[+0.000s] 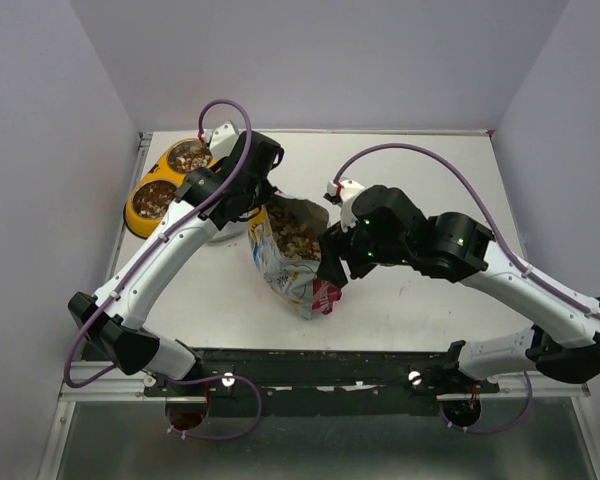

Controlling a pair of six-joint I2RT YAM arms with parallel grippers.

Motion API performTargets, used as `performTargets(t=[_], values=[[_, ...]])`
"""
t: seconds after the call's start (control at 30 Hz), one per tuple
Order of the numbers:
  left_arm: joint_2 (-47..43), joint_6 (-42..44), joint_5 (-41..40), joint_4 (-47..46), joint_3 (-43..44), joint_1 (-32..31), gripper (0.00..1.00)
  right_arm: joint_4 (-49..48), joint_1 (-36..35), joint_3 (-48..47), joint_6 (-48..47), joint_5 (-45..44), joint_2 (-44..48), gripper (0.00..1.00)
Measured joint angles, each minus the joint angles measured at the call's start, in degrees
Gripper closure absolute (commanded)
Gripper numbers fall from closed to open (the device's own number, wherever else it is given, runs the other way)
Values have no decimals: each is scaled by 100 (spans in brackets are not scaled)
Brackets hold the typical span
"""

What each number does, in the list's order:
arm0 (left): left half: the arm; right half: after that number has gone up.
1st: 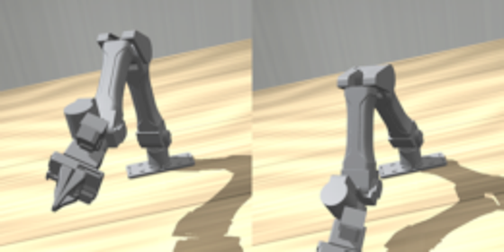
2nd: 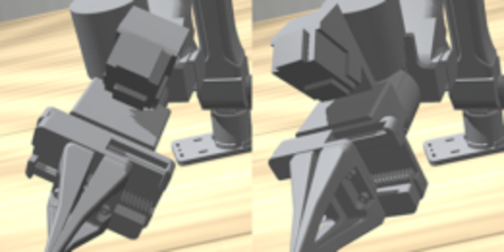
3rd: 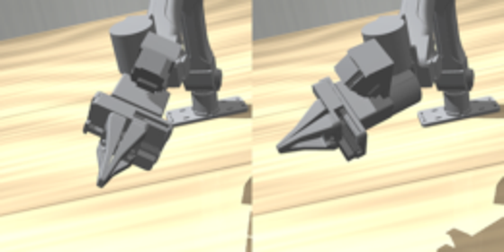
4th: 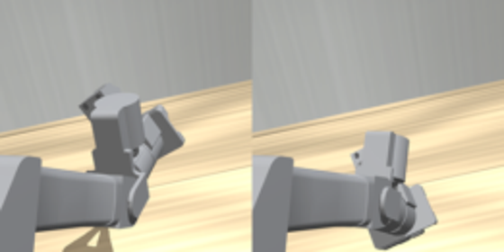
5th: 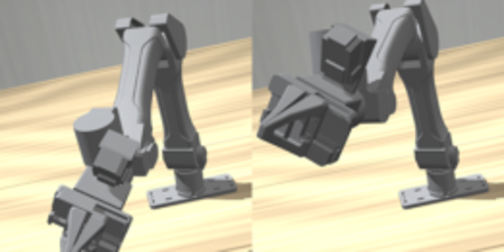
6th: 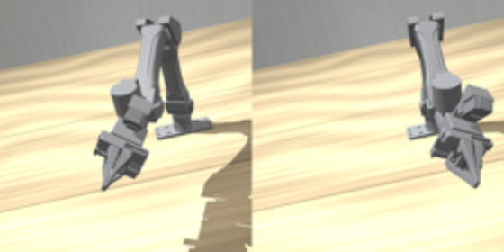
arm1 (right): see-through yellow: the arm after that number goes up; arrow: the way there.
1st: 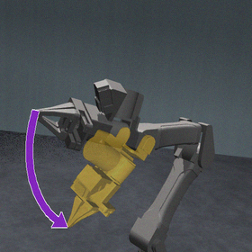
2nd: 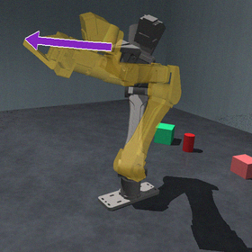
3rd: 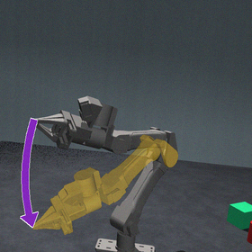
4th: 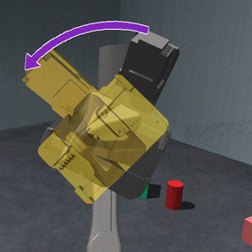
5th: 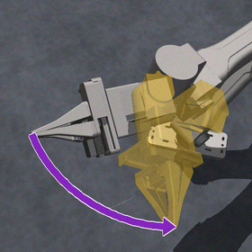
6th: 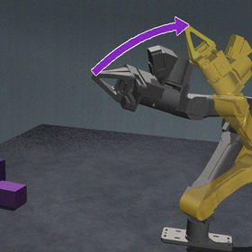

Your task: Serve the pet food

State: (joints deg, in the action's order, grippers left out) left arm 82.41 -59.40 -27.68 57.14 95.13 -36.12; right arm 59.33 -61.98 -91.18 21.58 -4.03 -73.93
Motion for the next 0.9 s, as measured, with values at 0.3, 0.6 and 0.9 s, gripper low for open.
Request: performTargets(t=[0.3,0.6,0.9], values=[[125,-4,-42,214,197,0,100,-339,-306,-70,-109,-623,-601,60],[210,72,-76,321,376,39,79,-321,-407,208,-35,-1410,-293,99],[-481,1384,1169,-1123,643,992,26,-660,-404,723,-179,-1316,162,99]])
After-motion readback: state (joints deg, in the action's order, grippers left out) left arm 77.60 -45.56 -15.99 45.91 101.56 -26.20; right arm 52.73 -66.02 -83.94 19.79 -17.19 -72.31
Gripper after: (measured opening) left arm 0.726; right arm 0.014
